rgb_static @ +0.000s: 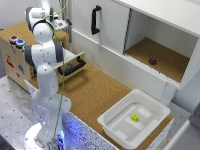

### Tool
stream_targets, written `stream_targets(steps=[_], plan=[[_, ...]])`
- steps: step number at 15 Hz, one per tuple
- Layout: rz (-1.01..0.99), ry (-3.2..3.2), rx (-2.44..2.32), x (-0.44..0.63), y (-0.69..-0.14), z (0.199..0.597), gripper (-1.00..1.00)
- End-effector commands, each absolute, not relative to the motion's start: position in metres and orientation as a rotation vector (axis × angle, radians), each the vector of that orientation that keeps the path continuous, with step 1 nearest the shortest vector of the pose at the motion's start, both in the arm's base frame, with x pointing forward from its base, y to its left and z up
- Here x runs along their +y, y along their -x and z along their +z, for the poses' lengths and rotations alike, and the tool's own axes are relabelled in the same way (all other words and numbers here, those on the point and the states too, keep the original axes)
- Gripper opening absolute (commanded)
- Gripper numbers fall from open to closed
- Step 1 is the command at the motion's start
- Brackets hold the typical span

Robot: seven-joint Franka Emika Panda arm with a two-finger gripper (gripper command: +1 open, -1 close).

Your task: Take the pink block and rotate it right

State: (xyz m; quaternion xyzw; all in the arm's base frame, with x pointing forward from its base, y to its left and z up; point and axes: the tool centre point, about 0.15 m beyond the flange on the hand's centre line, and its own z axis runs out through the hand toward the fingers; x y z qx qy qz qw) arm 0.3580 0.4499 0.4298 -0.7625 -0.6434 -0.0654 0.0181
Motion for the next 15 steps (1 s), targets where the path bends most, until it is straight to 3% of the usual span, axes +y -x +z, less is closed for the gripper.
stream_targets(steps=[1,15], plan=[[-0.030,2.385,-2.069,0.481,-0.382,0.429,-1.00],[-0.021,2.401,-2.150,0.471,-0.372,0.450,-1.00]])
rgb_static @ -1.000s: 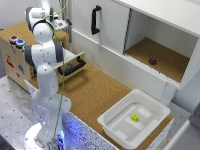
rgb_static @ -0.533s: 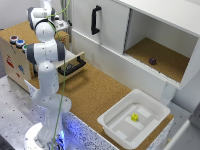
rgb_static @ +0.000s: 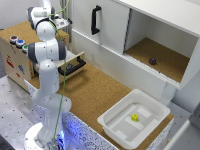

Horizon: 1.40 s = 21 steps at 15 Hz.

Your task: Take the pink block and rotate it right

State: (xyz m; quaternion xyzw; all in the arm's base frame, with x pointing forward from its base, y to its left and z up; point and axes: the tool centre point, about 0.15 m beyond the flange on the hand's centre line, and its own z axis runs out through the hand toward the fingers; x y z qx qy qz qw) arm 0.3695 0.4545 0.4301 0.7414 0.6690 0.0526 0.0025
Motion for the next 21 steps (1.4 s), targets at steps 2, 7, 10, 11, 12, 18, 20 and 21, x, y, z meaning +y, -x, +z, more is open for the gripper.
stream_targets(steps=[2,7,10,11,12,18,20,21], plan=[[0.028,-2.278,2.021,0.473,-0.366,0.458,-1.00],[-0.040,-2.648,1.613,0.461,-0.357,0.454,-1.00],[-0.030,-2.847,1.314,0.467,-0.342,0.457,-1.00],[-0.015,-2.897,1.195,0.469,-0.338,0.457,-1.00],[-0.004,-2.935,1.109,0.471,-0.335,0.456,-1.00],[0.070,-3.063,0.504,0.460,-0.350,0.445,-1.00],[0.112,-3.108,0.304,0.449,-0.356,0.443,-1.00],[0.117,-3.098,0.258,0.446,-0.360,0.442,-1.00]])
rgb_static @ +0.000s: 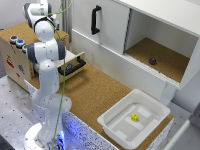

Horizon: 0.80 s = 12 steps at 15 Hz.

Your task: Take the pink block and rotate it right

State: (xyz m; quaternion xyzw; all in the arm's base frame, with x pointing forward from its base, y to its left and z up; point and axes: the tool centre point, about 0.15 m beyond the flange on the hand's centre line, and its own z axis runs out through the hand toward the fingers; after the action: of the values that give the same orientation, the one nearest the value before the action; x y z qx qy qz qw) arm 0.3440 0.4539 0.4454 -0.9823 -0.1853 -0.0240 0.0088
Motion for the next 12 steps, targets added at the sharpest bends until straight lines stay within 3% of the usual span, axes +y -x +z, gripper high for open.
stream_targets(steps=[1,5,10,11,12], plan=[[-0.124,3.169,-0.239,0.445,-0.365,0.440,-1.00],[-0.240,3.120,0.083,0.436,-0.369,0.440,-1.00],[-0.213,3.153,0.026,0.449,-0.372,0.436,-1.00],[-0.198,3.149,0.019,0.448,-0.370,0.433,1.00],[-0.190,3.150,0.016,0.447,-0.368,0.432,1.00]])
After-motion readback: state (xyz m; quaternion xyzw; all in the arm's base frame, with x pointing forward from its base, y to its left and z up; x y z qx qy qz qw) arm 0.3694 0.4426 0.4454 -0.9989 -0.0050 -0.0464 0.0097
